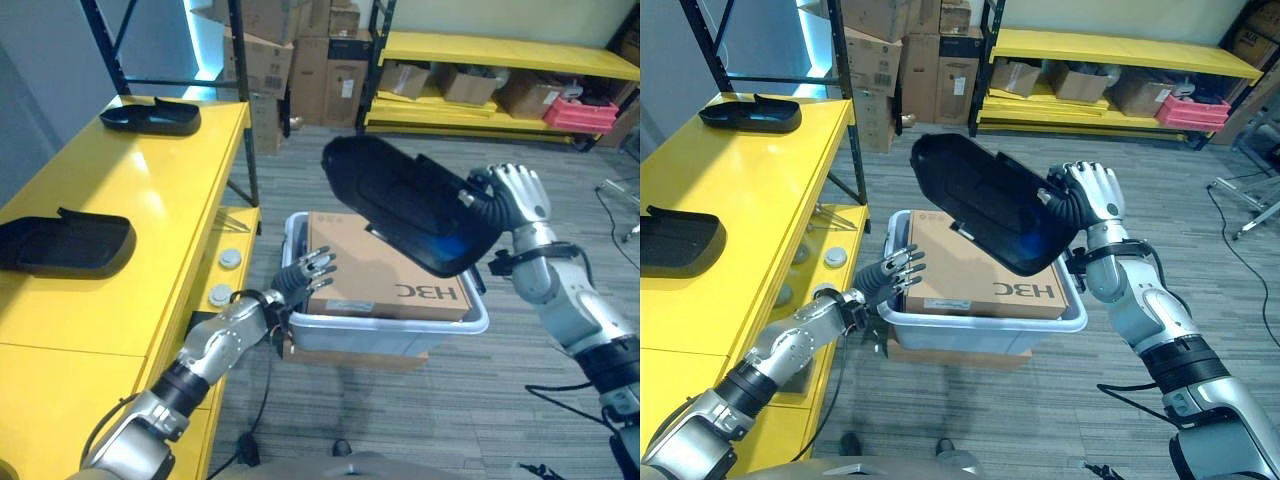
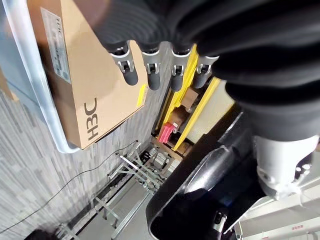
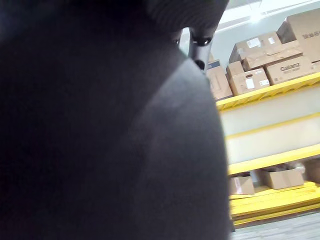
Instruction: Move parts from the plastic box to the shelf.
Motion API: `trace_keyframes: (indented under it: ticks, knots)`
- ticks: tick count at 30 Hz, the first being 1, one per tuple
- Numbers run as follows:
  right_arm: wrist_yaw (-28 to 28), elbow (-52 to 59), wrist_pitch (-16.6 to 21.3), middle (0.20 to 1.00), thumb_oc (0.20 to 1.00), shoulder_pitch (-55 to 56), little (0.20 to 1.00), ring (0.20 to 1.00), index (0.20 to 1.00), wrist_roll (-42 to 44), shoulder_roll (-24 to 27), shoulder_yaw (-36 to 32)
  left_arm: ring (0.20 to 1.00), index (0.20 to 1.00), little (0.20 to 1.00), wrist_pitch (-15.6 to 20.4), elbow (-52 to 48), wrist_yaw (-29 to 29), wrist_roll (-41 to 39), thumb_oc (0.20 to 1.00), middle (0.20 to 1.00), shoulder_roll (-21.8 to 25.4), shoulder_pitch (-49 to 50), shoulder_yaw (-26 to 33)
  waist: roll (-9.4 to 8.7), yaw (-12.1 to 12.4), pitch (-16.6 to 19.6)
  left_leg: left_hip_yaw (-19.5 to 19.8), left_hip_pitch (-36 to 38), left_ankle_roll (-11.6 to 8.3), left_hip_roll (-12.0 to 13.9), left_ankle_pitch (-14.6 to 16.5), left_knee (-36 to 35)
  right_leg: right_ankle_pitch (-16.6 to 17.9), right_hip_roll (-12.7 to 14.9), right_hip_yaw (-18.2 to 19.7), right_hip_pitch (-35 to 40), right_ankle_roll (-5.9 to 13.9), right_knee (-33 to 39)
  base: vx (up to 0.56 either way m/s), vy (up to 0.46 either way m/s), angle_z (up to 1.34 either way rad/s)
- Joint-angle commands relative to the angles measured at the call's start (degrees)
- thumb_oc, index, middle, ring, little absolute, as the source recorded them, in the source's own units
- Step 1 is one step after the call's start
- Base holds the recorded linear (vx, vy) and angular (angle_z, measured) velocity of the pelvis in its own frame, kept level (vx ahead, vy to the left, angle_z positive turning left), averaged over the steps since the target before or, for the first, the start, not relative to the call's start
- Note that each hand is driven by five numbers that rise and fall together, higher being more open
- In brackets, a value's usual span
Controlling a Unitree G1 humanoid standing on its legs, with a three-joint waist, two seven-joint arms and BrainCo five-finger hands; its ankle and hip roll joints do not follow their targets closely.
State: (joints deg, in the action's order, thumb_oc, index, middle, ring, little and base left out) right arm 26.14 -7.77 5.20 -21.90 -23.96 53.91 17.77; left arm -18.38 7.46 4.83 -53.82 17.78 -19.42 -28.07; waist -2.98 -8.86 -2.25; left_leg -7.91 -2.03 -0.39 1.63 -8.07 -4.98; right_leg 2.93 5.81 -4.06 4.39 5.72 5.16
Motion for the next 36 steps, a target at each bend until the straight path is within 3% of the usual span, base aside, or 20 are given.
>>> trace_keyframes:
  ticks: [1, 11, 20, 21, 22, 24, 33, 36]
  knots:
    - [-0.3, -1.1, 3.1, 0.2, 0.2, -10.7, 0.2, 0.2, 0.2, 1.9, -0.7, 0.3, 1.0, 1.0, 1.0, 1.4, 4.5, -2.2, -2.0, 1.0, 1.0, -2.5, -7.6, -1.6, 1.52, 3.3, 0.9, 1.1, 6.6, -0.77, 0.9, 8.2, 0.0, 0.7, -1.1, -2.7, -1.3, 1.13, -0.2, 0.0, 0.0, 0.0]
    - [-1.6, 1.5, 6.2, 0.2, 0.2, -11.2, 0.2, 0.2, 0.2, 2.7, -5.8, 4.2, 1.0, 1.0, 1.0, 2.5, 5.6, -4.3, -4.9, 1.0, 1.0, -4.1, -7.3, -1.4, 1.65, 4.4, 0.3, 2.4, 6.7, -0.31, 0.2, 8.4, 0.0, 0.3, -1.0, -3.1, -0.7, 0.95, -0.2, 0.0, 0.004, 0.05]
    - [-4.6, 4.9, 8.9, 0.2, 0.2, -8.6, 0.2, 0.2, 0.2, 6.4, -12.6, 8.3, 1.0, 1.0, 1.0, 8.3, 5.1, -4.3, -9.0, 1.0, 1.0, -7.0, -7.8, -1.4, 1.45, 4.9, -0.2, 3.3, 6.7, 0.07, -0.2, 8.7, 0.0, 0.1, -0.9, -3.1, -0.5, 0.84, -0.3, 0.0, 0.001, 0.05]
    - [-4.9, 5.2, 9.1, 0.2, 0.2, -8.3, 0.2, 0.2, 0.2, 6.4, -13.1, 8.6, 0.928, 0.928, 0.928, 8.6, 4.8, -4.4, -9.0, 0.928, 0.928, -7.2, -7.8, -1.4, 1.45, 4.9, -0.2, 3.4, 6.7, 0.1, -0.2, 8.7, 0.0, 0.1, -0.9, -3.1, -0.5, 0.83, -0.3, 0.0, 0.0, 0.0]
    - [-5.7, 5.8, 9.7, 0.2, 0.2, -7.7, 0.2, 0.2, 0.2, 6.2, -14.3, 9.3, 0.743, 0.743, 0.743, 9.1, 4.3, -4.5, -8.9, 0.743, 0.743, -7.5, -7.9, -1.4, 1.46, 4.9, -0.3, 3.4, 6.7, 0.16, -0.2, 8.8, 0.0, 0.1, -0.9, -3.1, -0.5, 0.81, -0.4, 0.0, 0.0, 0.0]
    - [-6.5, 6.8, 10.4, 0.2, 0.2, -6.8, 0.2, 0.2, 0.2, 7.2, -15.9, 10.5, 0.2, 0.2, 0.2, 10.2, 3.9, -4.3, -8.6, 0.2, 0.2, -7.8, -8.1, -1.6, 1.48, 5.0, -0.6, 3.4, 6.7, 0.25, -0.3, 8.7, 0.0, 0.1, -0.9, -3.0, -0.5, 0.76, -0.4, 0.0, 0.0, 0.0]
    - [-8.5, 12.3, 14.3, 0.2, 0.2, -2.5, 0.2, 0.2, 0.2, 11.1, -21.8, 12.9, 0.2, 0.2, 0.2, 20.2, 3.2, -7.1, -5.0, 0.2, 0.2, -8.1, -7.0, -1.1, 1.35, 5.4, -1.1, 3.6, 6.6, 0.45, -0.5, 8.7, 0.0, 0.1, -0.8, -3.1, -0.5, 0.65, -0.5, 0.0, 0.0, 0.0]
    - [-10.0, 13.2, 15.4, 0.2, 0.2, 0.3, 0.2, 0.2, 0.2, 12.4, -23.5, 13.4, 0.2, 0.2, 0.2, 25.5, 1.9, -8.4, -2.1, 0.2, 0.2, -7.4, -5.8, 0.1, 1.26, 5.7, -1.1, 3.8, 6.6, 0.52, -0.6, 8.8, 0.0, 0.2, -0.8, -3.3, -0.5, 0.67, -0.4, 0.0, 0.0, 0.0]
